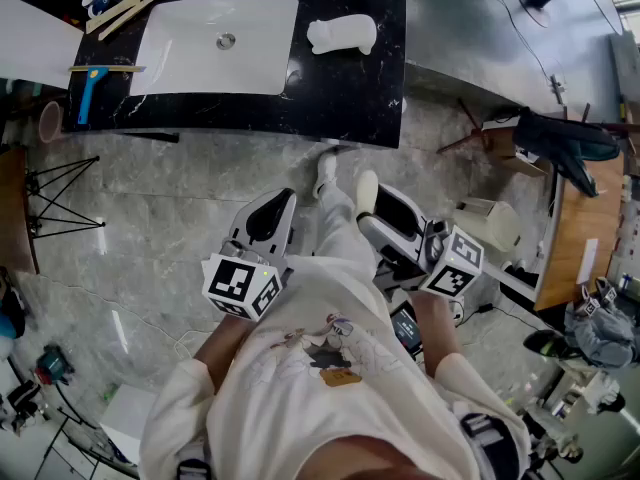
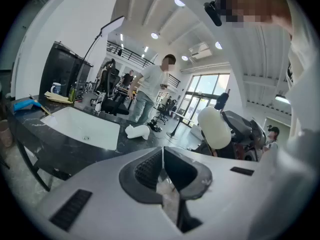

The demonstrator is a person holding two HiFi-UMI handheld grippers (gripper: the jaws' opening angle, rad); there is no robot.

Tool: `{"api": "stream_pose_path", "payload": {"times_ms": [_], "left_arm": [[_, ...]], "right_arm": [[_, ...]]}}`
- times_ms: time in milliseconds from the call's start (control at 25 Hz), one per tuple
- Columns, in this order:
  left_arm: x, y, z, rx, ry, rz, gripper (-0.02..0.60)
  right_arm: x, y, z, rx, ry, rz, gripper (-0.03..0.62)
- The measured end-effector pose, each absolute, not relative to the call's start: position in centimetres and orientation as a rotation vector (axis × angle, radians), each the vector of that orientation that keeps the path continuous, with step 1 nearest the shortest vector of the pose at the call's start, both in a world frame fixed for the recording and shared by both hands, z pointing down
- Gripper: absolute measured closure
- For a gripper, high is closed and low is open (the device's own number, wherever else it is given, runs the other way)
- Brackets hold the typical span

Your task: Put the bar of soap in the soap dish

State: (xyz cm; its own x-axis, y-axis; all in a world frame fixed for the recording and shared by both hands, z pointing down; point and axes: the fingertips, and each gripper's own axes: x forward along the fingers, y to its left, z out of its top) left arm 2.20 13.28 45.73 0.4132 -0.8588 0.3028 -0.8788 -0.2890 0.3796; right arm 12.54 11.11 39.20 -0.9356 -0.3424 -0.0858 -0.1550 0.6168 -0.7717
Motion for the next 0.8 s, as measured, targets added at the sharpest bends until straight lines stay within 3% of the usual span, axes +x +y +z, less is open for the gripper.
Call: {"api": "stream_pose_path", "payload": {"times_ms": [320,800], "left_arm": [[5.7,29.9,43.6,2.169,-1.39,0.068,0.574],[15.5,33.4,40.6,2.273,-1.329,0.032,0.574]], "right_arm": [[13.7,30.2,38.5,-0.472,2.496,-1.371,0.326],[21.7,33.6,38.6,-0.562,2.42,-1.269,0.326]]}}
